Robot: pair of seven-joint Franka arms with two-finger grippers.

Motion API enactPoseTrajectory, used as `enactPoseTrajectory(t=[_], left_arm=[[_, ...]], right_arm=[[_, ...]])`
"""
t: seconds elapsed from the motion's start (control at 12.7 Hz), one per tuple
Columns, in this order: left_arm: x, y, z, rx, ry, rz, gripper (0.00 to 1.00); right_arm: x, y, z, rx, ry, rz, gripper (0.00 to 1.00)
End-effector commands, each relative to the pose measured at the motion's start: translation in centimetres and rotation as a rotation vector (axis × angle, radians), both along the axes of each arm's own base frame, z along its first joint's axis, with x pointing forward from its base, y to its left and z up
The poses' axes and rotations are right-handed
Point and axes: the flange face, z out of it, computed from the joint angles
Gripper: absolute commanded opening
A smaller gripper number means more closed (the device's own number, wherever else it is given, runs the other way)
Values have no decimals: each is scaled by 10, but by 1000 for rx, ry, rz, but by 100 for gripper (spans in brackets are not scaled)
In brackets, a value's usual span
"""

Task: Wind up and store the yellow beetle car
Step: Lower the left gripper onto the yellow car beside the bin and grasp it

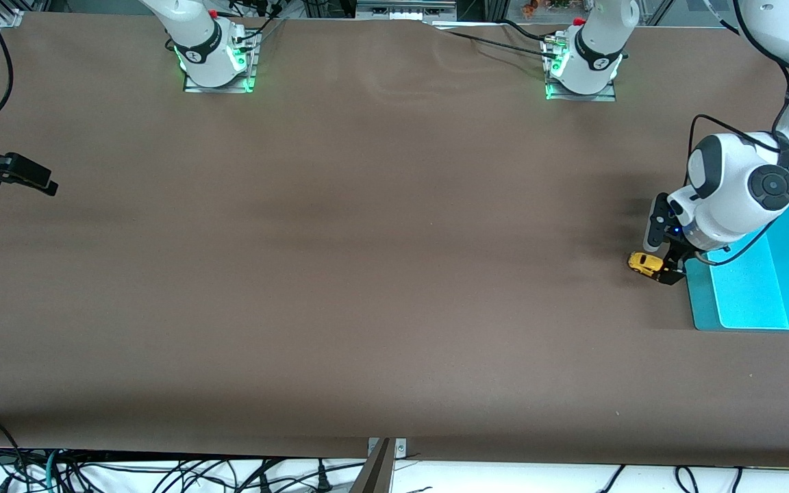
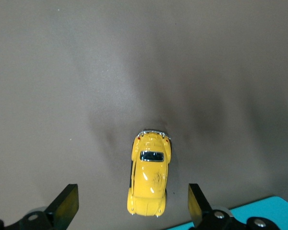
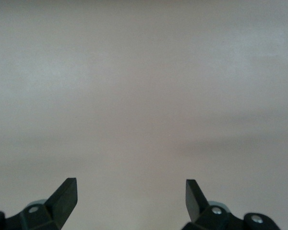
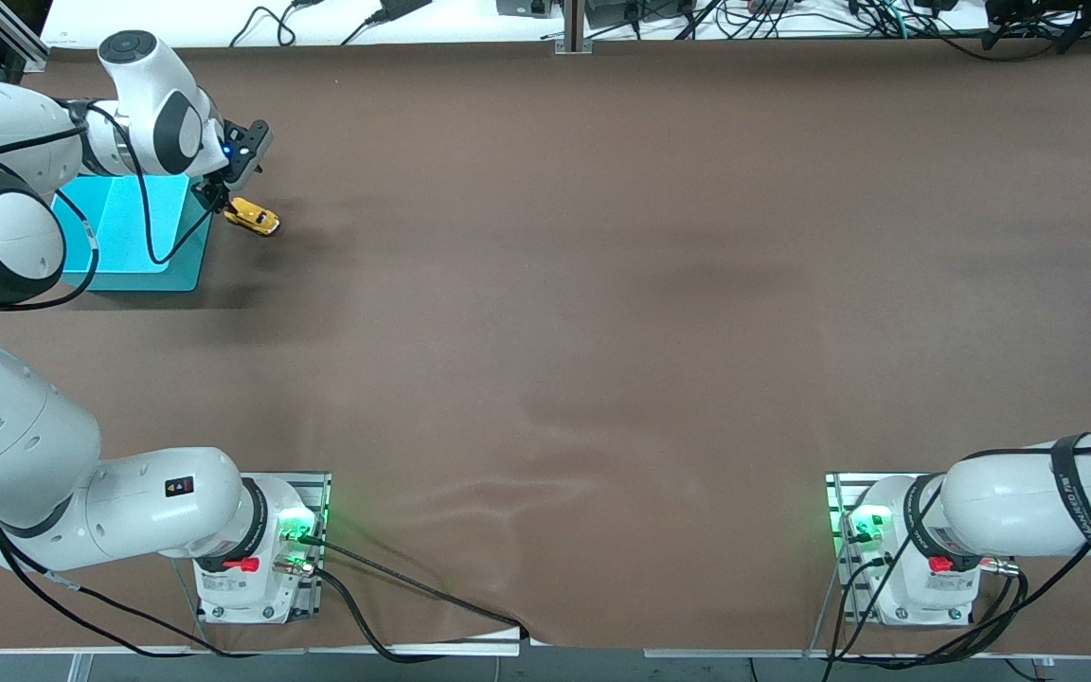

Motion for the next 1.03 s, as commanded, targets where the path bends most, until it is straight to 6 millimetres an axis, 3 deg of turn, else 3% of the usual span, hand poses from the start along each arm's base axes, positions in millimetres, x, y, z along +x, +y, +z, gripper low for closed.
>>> enactPoseTrajectory(t=[0.0, 0.24, 0.63, 0.71, 0.95], left_arm=[[-15, -2, -18, 6, -28, -40, 100], [-25, -2, -29, 15, -51, -60, 100], [-33, 14, -42, 17, -81, -35, 100], [-32, 13, -46, 19, -88, -46, 100], [-29, 12, -48, 30, -101, -73, 100]], right_arm=[[-15, 0, 15, -4, -20, 22, 100], [-15, -4, 0, 11, -5, 7, 100], [-14, -5, 13, 12, -65, 9, 100], [-22, -2, 18, 12, -56, 16, 100], [-23, -4, 12, 8, -36, 14, 100]])
